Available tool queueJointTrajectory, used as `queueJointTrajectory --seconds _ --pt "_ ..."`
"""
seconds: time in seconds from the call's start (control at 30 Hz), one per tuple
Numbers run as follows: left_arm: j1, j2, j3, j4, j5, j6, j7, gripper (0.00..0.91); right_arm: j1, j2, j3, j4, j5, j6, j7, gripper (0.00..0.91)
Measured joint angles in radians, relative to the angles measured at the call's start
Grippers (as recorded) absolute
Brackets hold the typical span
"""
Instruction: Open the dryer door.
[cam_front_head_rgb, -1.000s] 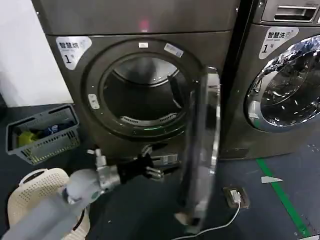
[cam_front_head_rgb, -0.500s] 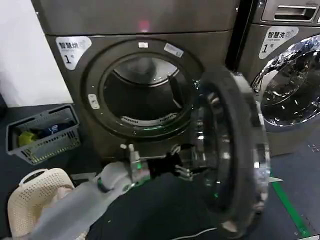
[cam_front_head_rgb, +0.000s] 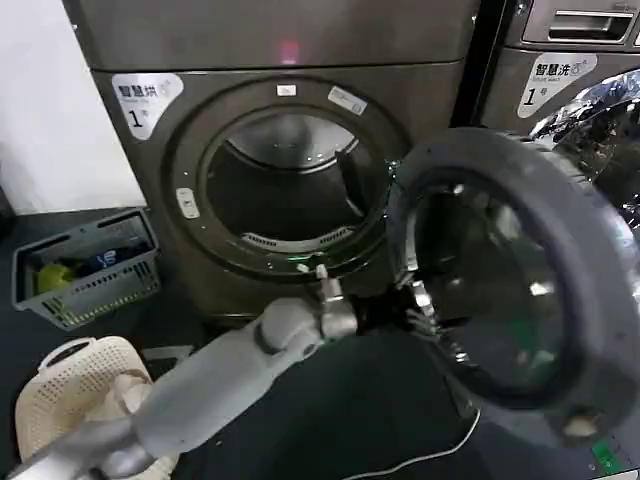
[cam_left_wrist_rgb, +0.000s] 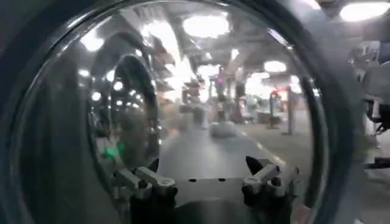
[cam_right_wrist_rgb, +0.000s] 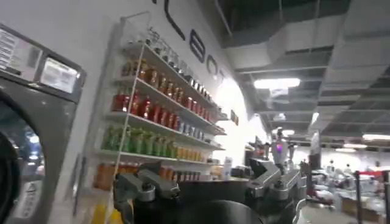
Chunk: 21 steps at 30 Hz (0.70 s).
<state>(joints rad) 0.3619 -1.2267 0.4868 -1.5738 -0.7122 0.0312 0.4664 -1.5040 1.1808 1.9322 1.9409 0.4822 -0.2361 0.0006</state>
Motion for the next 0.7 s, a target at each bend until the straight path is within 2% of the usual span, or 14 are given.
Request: queueJointTrajectory --seconds 0.23,0.63,0.7 --pt "-0.034 -0.121 0.022 0.111 0.027 -0.011 -0.014 0.907 0.002 0.005 0.034 -0.006 -0.014 -0.005 0.01 0.907" --pt "-0.098 -0.277 0.028 0.262 0.049 -0.012 -0.039 0.907 -0.022 -0.012 0.088 -0.035 -0.023 0.02 0.003 0.907" --pt "-0.103 -0.297 0.029 0.283 0.058 -0.013 -0.041 0.907 -0.027 -0.016 0.101 -0.042 -0.042 0.027 0.006 0.907"
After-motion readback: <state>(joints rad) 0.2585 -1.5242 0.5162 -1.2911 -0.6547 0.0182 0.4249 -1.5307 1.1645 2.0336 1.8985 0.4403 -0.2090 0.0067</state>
